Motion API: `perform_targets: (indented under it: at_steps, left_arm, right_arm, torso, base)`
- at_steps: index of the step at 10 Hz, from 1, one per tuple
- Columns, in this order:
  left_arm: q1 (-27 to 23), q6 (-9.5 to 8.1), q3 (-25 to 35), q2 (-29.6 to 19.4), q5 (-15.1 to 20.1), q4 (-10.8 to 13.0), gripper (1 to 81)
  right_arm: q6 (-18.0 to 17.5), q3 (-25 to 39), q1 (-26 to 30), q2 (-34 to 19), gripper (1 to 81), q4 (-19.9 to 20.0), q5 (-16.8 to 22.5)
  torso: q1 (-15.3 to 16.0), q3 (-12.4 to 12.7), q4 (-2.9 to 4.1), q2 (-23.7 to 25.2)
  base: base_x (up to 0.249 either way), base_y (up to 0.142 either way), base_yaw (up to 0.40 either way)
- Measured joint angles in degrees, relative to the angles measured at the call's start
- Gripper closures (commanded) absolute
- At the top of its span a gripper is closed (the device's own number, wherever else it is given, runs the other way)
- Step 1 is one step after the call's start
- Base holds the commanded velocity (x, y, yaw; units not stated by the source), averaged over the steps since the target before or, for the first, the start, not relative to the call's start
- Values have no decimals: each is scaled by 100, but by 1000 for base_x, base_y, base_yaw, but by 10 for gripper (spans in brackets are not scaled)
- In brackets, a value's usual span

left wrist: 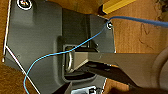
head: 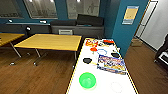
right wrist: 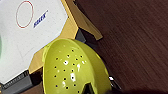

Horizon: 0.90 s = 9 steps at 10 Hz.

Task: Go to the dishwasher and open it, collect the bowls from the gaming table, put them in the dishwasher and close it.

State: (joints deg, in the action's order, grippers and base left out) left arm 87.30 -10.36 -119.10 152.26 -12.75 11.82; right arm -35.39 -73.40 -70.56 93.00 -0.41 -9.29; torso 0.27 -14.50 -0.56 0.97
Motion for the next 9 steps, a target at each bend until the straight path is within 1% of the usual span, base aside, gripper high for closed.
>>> perform_targets:
  at_steps: [1,3,4,6,8,9]
  left_arm:
    - [-15,0,417,-449,-105,0,10]
    - [5,-2,1202,-1254,-196,-1,10]
    - [-34,-5,1582,-1549,-238,-4,10]
    - [-249,-16,2271,-2031,-276,-9,10]
    - [-572,-20,2964,-2561,-277,-17,10]
    - [-778,-40,3305,-2822,-257,-50,10]
  right_arm:
    - [0,-256,-430,151,811,-106,-333]
    - [2,-1042,-1103,440,811,-429,-1036]
    - [2,-1527,-1274,716,811,-606,-1287]
    - [0,-2252,-1464,1369,811,-978,-1832]
    - [-2,-2655,-1871,1957,811,-1367,-2204]
    - [-2,-2776,-1969,2142,811,-1524,-2339]
  torso:
    - [0,0,0,0]
    - [0,0,0,0]
    - [0,2,0,0]
    - [0,2,0,0]
    - [0,2,0,0]
    - [0,2,0,0]
  base:
    - [0,0,0]
    - [0,0,0]
    - [0,0,0]
    - [0,0,0]
    - [0,0,0]
    - [0,0,0]
